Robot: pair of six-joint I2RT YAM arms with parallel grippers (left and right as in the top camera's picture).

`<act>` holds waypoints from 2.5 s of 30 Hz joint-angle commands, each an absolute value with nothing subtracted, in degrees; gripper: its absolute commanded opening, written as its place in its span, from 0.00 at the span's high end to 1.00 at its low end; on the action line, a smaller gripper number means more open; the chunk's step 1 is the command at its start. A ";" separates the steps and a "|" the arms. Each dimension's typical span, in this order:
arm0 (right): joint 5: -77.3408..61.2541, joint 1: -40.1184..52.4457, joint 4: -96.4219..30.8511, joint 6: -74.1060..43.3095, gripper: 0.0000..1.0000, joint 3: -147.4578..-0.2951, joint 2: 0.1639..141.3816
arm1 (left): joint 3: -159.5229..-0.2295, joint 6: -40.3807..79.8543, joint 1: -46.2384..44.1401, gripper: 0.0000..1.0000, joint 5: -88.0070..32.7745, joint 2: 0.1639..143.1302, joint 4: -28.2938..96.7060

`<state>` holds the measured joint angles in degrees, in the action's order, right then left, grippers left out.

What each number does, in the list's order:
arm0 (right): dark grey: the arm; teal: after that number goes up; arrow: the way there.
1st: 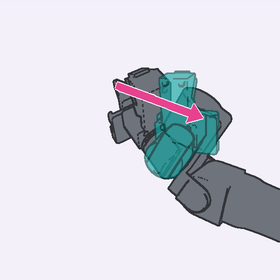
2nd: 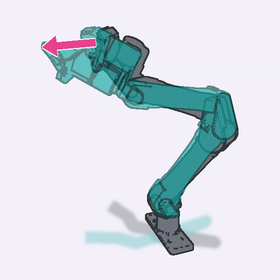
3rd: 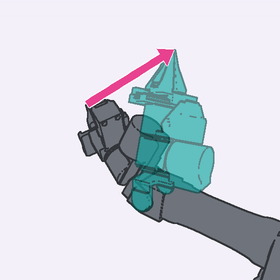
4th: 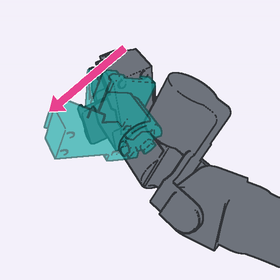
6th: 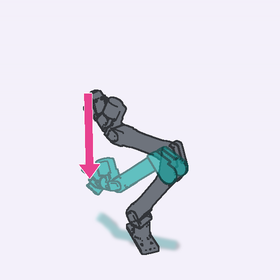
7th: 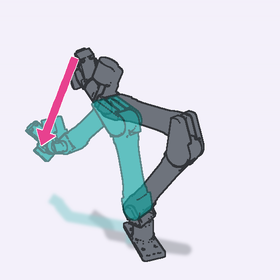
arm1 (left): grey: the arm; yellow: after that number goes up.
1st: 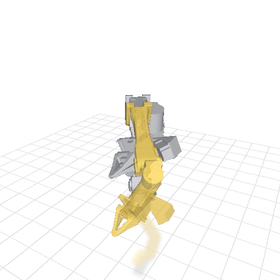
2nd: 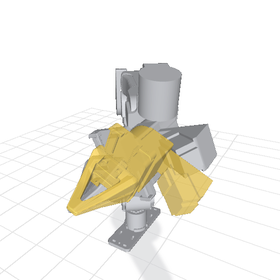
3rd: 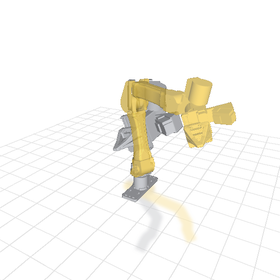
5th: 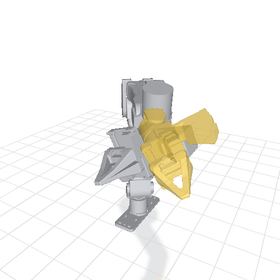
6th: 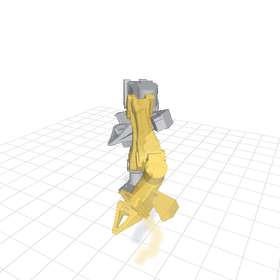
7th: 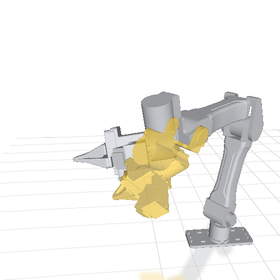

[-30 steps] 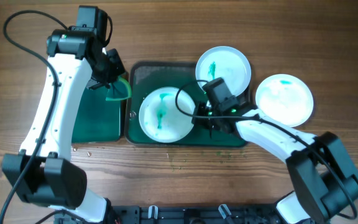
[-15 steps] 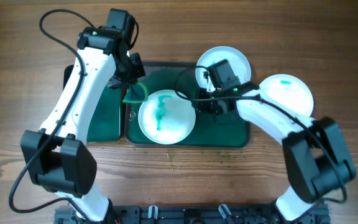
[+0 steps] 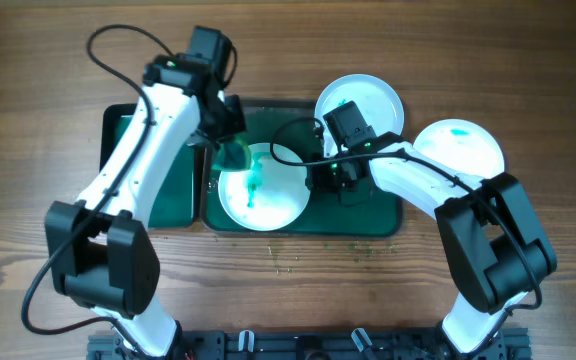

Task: Clean dirty plates on tray and stack at the side
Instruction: 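Scrub the held plate with the sponge in the left gripper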

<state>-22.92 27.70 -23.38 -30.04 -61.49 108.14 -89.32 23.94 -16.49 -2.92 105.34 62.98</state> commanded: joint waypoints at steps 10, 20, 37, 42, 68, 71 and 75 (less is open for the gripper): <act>-23.20 27.90 -23.27 -30.39 0.96 -62.46 109.40 | -71.20 19.92 -22.39 0.96 -5.06 108.75 50.28; -23.20 27.90 -23.20 -30.39 0.96 -62.46 109.40 | -65.82 5.04 -22.39 0.96 -28.56 110.54 43.66; -22.94 27.90 -23.55 -30.44 0.96 -62.41 109.40 | -65.84 32.97 -20.32 0.96 19.59 110.54 39.99; -22.50 27.88 -23.57 -30.68 0.96 -62.41 109.40 | -65.84 28.75 -20.38 0.96 11.40 110.54 47.40; -22.28 27.88 -23.64 -31.46 0.96 -62.39 109.40 | -73.93 29.06 -20.34 0.96 17.87 110.48 49.50; -22.26 27.88 -23.66 -31.42 0.96 -62.39 109.40 | -74.37 28.97 -20.51 0.96 15.00 110.48 53.82; -22.26 27.88 -23.64 -31.46 0.96 -62.39 109.40 | -74.37 18.33 -21.54 0.96 -5.41 110.48 56.60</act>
<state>-23.55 27.99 -23.16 -31.20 -61.84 108.55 -73.56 25.61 -21.10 6.63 109.84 55.81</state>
